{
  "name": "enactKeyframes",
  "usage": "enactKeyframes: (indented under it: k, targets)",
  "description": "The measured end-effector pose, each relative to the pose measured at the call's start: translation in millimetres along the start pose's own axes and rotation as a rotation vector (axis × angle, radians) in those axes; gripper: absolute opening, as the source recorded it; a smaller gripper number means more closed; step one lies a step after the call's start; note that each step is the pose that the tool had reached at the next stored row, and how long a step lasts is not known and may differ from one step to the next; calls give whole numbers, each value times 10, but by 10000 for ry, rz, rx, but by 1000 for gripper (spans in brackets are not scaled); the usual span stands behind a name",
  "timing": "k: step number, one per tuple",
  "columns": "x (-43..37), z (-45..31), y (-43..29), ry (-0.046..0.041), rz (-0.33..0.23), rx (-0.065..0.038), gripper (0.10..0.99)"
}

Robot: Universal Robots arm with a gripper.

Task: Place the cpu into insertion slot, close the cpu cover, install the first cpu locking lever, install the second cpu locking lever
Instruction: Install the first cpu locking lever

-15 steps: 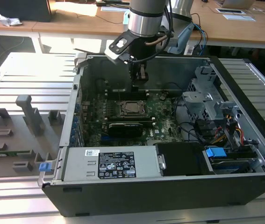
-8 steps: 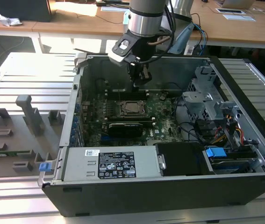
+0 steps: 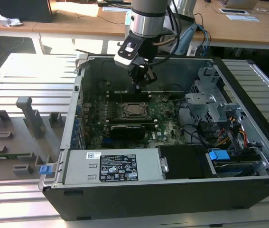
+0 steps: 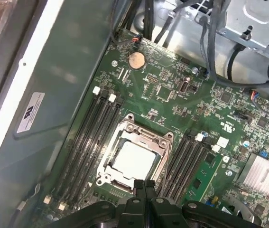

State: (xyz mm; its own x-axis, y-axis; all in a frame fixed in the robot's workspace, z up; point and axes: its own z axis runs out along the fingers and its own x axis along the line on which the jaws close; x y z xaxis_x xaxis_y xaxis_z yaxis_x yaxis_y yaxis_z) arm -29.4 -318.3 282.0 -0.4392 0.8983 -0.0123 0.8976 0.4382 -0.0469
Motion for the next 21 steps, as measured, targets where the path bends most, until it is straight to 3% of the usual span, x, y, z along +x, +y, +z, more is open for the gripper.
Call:
enactKeyframes:
  k: [6,9,21]
  targets:
    - [0,0,0,-40,-865,-11,106]
    - [0,0,0,-76,-1618,-20,106]
    - [0,0,0,-174,-3701,-46,106]
